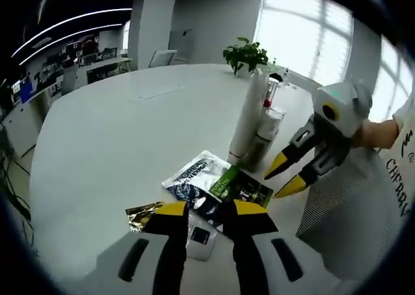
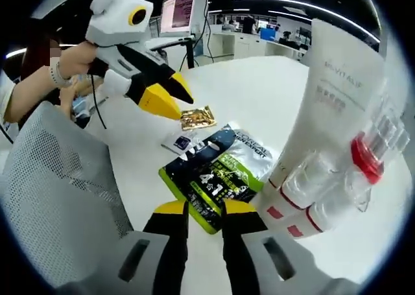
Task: Arrange the skincare products in the storage area until every visible bottle or jar stands upright without overlapping.
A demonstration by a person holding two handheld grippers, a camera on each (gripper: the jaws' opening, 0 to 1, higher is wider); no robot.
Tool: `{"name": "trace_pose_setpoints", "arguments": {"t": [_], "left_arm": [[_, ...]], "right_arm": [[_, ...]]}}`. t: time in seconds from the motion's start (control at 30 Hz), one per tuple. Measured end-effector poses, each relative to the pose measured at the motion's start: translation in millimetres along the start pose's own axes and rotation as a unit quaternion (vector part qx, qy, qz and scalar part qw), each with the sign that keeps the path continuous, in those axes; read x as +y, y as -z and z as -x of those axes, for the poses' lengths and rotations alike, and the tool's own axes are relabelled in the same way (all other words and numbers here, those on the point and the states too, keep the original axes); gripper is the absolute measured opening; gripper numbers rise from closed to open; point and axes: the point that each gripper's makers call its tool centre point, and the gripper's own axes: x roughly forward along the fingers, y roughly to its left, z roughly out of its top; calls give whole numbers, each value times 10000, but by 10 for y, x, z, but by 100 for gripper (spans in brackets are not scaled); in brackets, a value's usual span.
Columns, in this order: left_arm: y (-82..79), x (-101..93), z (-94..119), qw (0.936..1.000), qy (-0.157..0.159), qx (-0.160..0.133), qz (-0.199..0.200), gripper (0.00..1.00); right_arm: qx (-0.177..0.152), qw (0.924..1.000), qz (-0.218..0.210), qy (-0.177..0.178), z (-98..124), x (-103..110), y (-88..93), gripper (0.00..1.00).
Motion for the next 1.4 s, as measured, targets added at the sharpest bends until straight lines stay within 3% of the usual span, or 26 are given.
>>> {"name": "trace_pose_setpoints", "arguments": {"t": [0.27,0.37,0.5,0.7,1.03,1.4], "left_arm": [[-67,-148,159,9997,-151,-155,-147,24],[-74,-213,227,9997,-54,-167,-145,24],[-95,-266,303,9996,-76,-201,-165,30],[-92,-334,419,9991,-224,-28,-351,40],[-71,-326,539,9971,-553,50,-523,62],[-42,-378,681,9955,-816,14,-480,74]], "right_arm": [[-260,9994,-43,220,342,-23,-71,23],[-337,9988,-93,347,456,-34,-87,24],[-428,9978,-139,491,582,-37,-103,31],[-471,9958,-304,722,767,-96,-64,44],[-528,9908,-334,1197,1029,-341,-20,64],[-600,9907,-332,1177,1146,-344,22,82]]}}
